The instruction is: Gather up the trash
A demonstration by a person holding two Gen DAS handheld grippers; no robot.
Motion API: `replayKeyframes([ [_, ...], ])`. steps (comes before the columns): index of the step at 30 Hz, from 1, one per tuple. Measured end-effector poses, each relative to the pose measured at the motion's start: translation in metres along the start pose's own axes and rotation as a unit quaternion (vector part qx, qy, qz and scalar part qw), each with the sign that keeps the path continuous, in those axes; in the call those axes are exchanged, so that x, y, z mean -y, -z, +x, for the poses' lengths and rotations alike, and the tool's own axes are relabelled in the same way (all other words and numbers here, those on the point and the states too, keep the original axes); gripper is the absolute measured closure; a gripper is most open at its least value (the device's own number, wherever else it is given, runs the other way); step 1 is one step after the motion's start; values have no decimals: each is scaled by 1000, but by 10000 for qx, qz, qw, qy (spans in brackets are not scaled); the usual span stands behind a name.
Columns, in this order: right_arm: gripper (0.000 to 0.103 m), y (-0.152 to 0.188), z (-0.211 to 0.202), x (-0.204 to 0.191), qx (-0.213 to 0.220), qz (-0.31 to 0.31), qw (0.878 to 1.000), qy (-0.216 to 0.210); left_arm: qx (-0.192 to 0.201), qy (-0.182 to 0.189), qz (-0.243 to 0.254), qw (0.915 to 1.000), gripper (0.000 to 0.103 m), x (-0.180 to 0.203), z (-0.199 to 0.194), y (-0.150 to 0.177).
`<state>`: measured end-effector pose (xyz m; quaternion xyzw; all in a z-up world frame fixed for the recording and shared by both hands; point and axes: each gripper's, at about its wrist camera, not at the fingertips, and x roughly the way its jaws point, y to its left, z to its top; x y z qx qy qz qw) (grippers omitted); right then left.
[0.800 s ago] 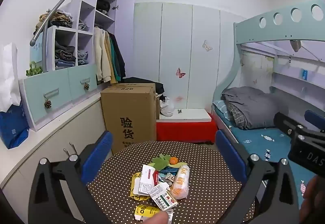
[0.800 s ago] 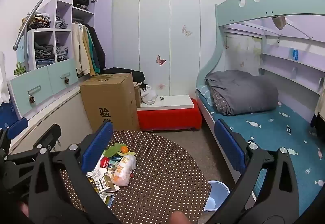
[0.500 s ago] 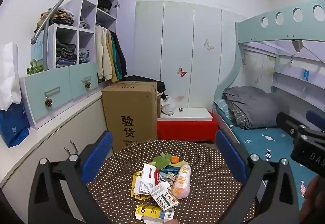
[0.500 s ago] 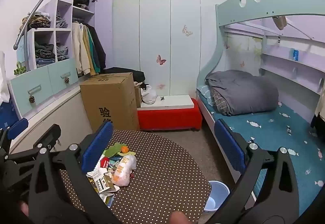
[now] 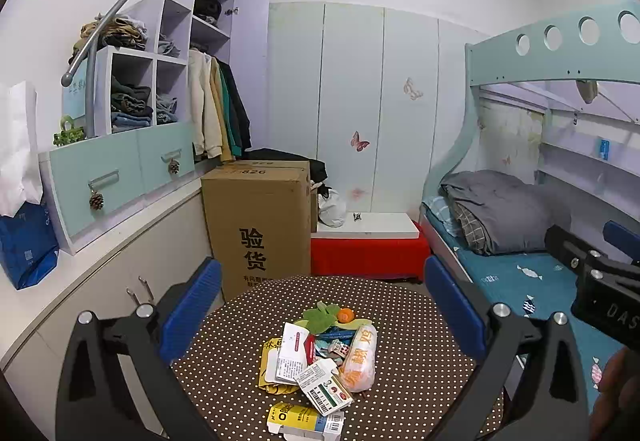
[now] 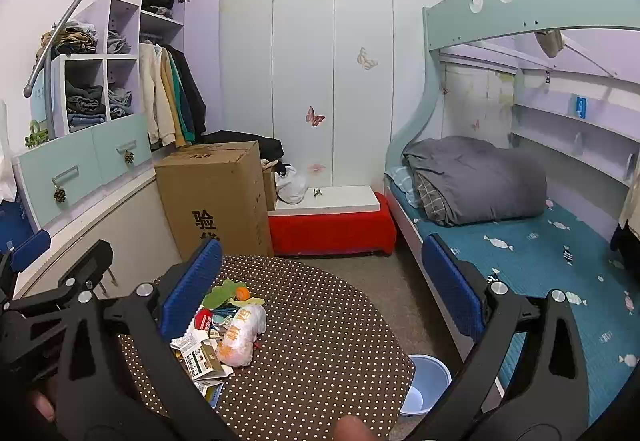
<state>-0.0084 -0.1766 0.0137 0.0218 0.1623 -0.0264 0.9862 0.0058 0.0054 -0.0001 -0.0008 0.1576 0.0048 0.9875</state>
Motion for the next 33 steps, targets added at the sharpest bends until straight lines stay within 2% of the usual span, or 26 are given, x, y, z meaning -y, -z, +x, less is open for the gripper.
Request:
replayKeyframes([
  [33,5,3,6,-3,-73,-18,10000,21,-83,-6,-25,10000,4,3,11,11],
])
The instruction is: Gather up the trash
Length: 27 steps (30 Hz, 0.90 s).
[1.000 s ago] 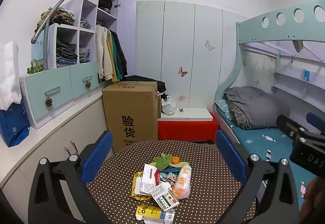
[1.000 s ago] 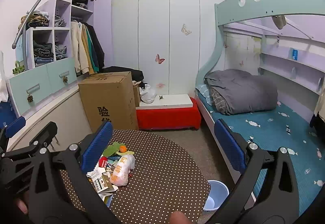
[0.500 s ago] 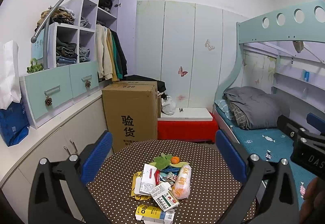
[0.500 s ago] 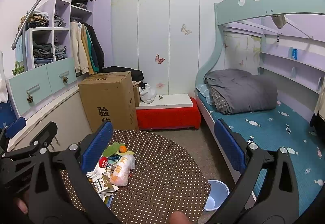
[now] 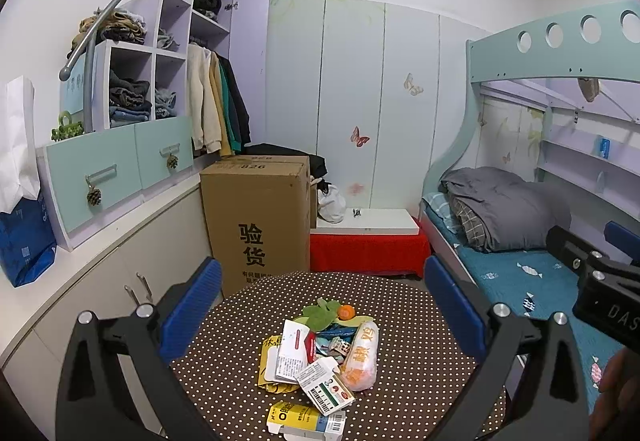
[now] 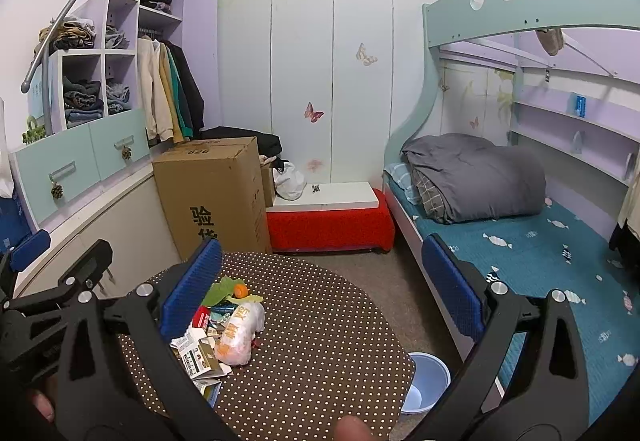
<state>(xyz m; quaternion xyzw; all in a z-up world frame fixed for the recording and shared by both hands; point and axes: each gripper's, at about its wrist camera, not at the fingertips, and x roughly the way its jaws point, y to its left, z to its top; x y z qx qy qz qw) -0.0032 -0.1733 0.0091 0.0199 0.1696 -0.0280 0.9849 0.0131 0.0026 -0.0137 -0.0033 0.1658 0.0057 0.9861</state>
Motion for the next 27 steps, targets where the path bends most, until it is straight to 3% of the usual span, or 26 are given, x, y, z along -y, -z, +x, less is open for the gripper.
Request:
replayKeyframes([
  [10,5,14,29,-13,-419,-121,9989,-161,-281,-133,-69,9995,4,-22,14,12],
  [16,5,41,59,-34,-934,-253,9932,-649,-613,-374,-160,9973,4,-48,31,33],
  [21,5,87,91,-66,-1678,-595,9757,-1277,-1043,-628,-219,9923,4,-79,47,62],
  [27,5,142,119,-103,-2473,-1027,9405,-2093,-1509,-934,-311,9836,4,-116,60,100],
])
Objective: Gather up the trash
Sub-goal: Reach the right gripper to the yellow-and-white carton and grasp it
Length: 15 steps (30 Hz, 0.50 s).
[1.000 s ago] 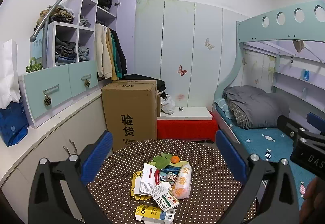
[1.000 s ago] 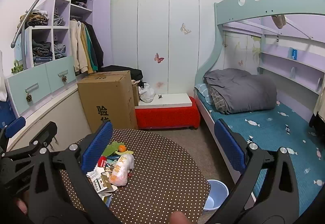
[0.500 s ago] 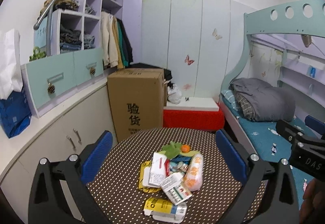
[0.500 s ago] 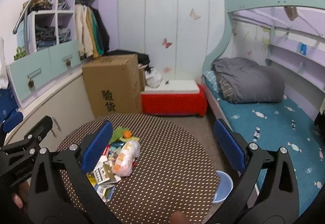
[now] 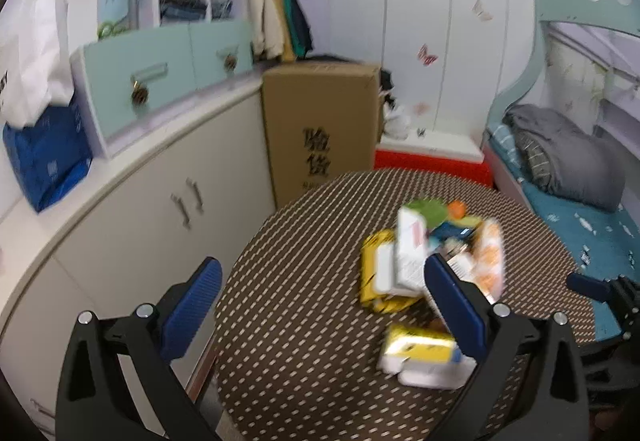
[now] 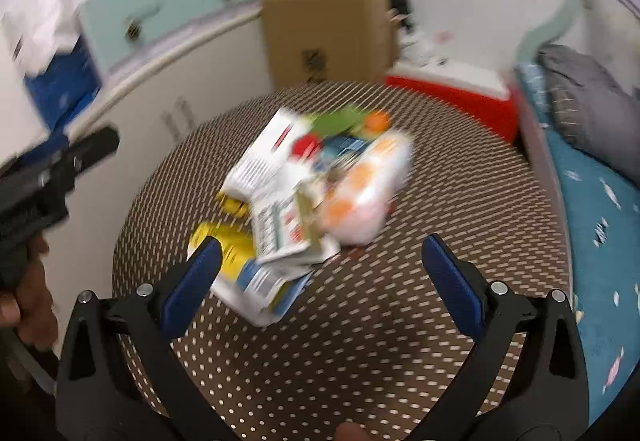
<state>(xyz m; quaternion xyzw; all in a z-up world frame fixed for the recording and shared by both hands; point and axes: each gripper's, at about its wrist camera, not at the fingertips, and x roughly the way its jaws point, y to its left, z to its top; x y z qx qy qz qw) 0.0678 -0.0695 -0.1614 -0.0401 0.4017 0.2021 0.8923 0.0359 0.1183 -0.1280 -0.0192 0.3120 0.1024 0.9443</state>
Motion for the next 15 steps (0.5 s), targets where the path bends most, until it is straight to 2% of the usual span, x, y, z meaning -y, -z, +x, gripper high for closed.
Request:
replayKeyframes([
  [3,5,14,25,-14,-386,-374,9975,-450,-188,-128,-30,9997,4,-12,11,13],
  [7,6,22,51,-27,-636,-706,9922,-803,-465,-253,-30,9986,4,-25,25,29],
  [12,8,20,73,-43,-598,-1236,9849,-1051,-677,-325,-63,9972,4,-30,34,41],
  [15,22,20,90,-55,-646,-1534,9799,-1099,-755,-361,-112,9964,4,-34,37,47],
])
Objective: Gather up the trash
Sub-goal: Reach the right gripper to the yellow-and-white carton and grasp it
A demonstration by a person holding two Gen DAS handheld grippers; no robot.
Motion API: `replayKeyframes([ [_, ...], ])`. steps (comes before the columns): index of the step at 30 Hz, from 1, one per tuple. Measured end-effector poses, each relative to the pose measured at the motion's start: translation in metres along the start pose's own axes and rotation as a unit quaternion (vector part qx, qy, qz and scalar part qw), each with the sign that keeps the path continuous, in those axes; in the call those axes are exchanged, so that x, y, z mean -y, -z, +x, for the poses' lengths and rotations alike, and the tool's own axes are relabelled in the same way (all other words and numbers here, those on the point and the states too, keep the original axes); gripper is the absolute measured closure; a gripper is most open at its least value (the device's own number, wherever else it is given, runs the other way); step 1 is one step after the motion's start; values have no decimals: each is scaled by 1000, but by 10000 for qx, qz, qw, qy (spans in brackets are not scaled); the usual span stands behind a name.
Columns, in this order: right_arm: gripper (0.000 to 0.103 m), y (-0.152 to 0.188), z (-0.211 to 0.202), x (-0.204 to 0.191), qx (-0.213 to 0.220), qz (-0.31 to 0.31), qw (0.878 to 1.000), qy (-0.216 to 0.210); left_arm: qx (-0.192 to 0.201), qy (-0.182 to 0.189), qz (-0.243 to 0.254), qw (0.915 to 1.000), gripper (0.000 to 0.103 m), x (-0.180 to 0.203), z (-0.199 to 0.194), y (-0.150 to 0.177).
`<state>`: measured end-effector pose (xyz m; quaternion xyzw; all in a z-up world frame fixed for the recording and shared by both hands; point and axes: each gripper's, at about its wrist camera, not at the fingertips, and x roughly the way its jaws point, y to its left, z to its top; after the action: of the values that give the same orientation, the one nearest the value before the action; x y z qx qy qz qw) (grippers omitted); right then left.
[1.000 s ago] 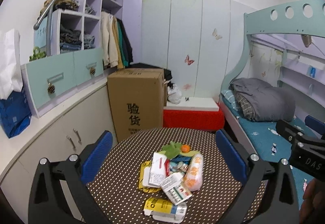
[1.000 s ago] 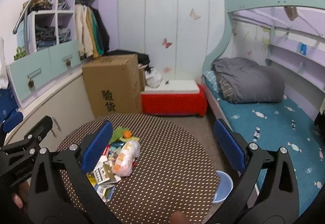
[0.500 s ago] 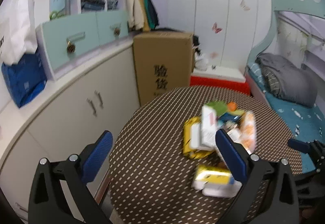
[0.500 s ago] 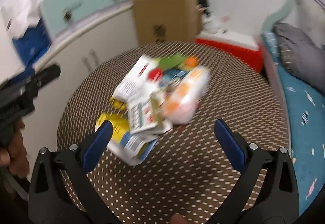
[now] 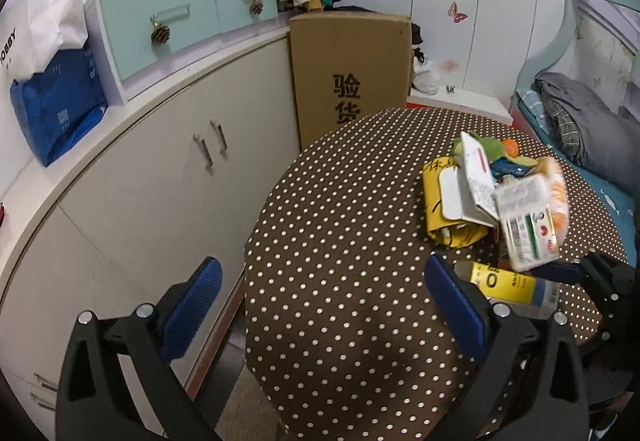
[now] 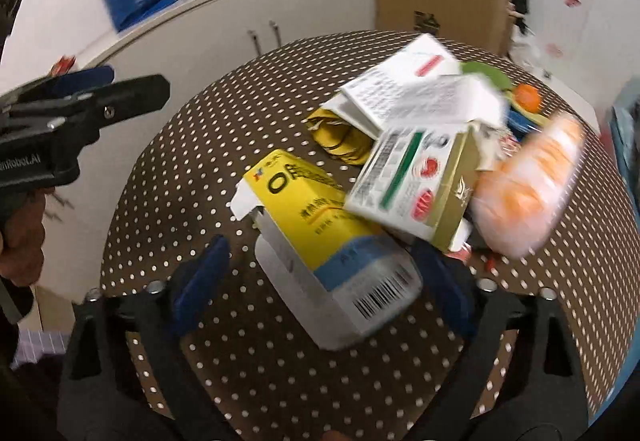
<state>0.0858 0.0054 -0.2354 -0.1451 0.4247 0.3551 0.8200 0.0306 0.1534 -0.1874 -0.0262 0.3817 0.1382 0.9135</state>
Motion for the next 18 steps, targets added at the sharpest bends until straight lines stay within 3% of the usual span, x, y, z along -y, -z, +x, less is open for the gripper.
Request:
replayKeyframes([
  [1,30,-1,2,-2,-37,-71,10000,33,-21,-18,-2,10000,4,-1,1,1],
  [5,45,-2,2,-6,-59,-313,9995,-31,-103,-52,30,9999,4,1,5,3],
  [9,49,13,-14,-1,-65,-249,9997,-55,-136,63,166,9998,4,11,7,4],
  [13,52,34,-36,15,-14,191,9998,-86,-132,333,422,9985,4,31,8,5],
  [18,54,59,-62,29,-1,580,9983,26,-170,997,802,9916,4,69,11,5],
])
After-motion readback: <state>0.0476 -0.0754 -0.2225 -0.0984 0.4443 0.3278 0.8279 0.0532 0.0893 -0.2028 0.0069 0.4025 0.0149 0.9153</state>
